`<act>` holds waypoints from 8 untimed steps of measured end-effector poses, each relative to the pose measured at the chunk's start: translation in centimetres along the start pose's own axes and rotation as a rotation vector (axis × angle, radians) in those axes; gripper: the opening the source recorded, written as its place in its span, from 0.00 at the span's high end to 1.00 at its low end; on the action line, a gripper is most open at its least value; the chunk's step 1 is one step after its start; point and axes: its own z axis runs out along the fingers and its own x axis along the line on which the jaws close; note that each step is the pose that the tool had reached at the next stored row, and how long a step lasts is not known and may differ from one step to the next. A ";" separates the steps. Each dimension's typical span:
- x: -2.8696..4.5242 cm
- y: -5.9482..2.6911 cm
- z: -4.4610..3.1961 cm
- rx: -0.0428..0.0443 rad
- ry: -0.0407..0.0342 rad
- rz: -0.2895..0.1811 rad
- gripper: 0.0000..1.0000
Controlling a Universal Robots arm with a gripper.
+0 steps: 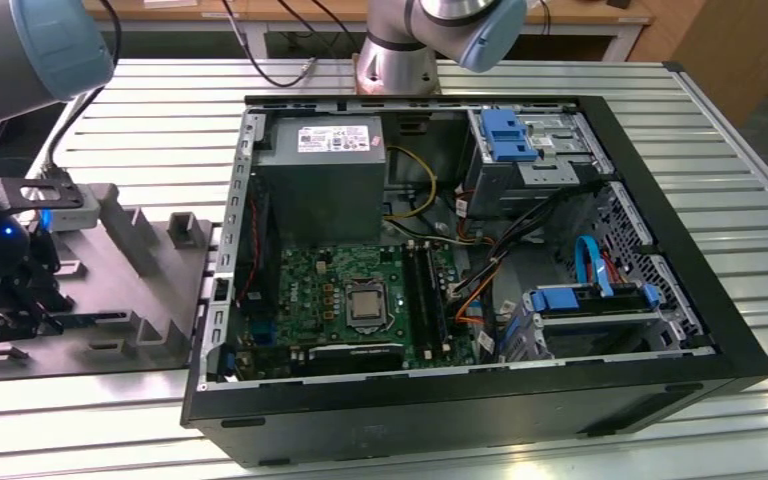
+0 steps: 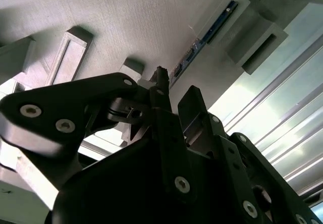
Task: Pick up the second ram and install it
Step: 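Pick up the second ram and move it above second insertion slot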
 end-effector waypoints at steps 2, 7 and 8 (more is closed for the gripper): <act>0.00 0.01 0.00 -0.0001 0.0000 0.000 0.64; 0.00 0.02 0.00 -0.0001 0.0001 0.000 0.73; 0.00 0.02 0.00 0.0000 0.0000 0.000 0.73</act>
